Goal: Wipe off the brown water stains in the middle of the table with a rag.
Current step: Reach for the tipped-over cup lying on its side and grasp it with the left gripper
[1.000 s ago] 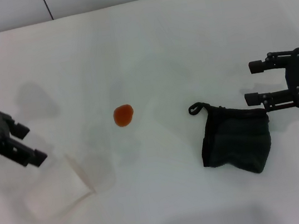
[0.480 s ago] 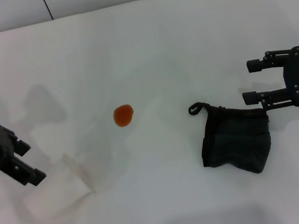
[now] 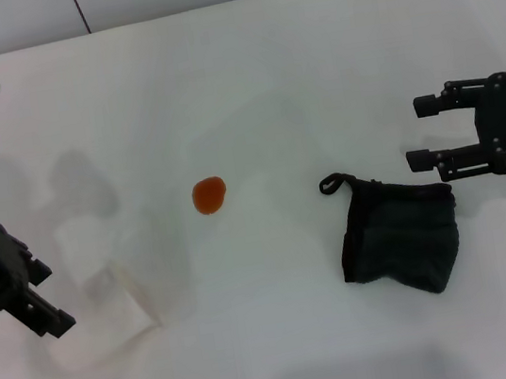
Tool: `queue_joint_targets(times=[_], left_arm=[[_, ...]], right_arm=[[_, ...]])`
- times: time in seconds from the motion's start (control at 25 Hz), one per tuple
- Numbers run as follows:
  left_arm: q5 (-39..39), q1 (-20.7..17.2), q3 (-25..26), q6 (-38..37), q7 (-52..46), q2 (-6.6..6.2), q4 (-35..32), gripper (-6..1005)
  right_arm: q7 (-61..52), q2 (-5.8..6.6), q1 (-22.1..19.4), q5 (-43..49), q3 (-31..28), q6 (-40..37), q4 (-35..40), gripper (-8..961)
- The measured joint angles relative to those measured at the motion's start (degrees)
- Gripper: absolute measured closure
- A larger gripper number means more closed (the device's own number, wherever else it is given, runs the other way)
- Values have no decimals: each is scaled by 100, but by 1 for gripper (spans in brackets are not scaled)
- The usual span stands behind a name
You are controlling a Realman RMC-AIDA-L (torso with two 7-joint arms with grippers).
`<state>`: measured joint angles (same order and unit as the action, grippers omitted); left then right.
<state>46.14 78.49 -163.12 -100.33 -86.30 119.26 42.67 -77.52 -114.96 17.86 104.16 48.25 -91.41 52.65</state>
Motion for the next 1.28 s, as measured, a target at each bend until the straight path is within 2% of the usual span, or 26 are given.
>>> queue_joint_targets(times=[0.32,1.28], left_arm=[[297,-34,0,594,-462,18,-737,166],[99,-151,9,894,-620,27,-1185,183]], right_arm=[[-5,-7,3,-3,0,16,-1,177],[-17,-18,95,-10,0,89,-89,177]])
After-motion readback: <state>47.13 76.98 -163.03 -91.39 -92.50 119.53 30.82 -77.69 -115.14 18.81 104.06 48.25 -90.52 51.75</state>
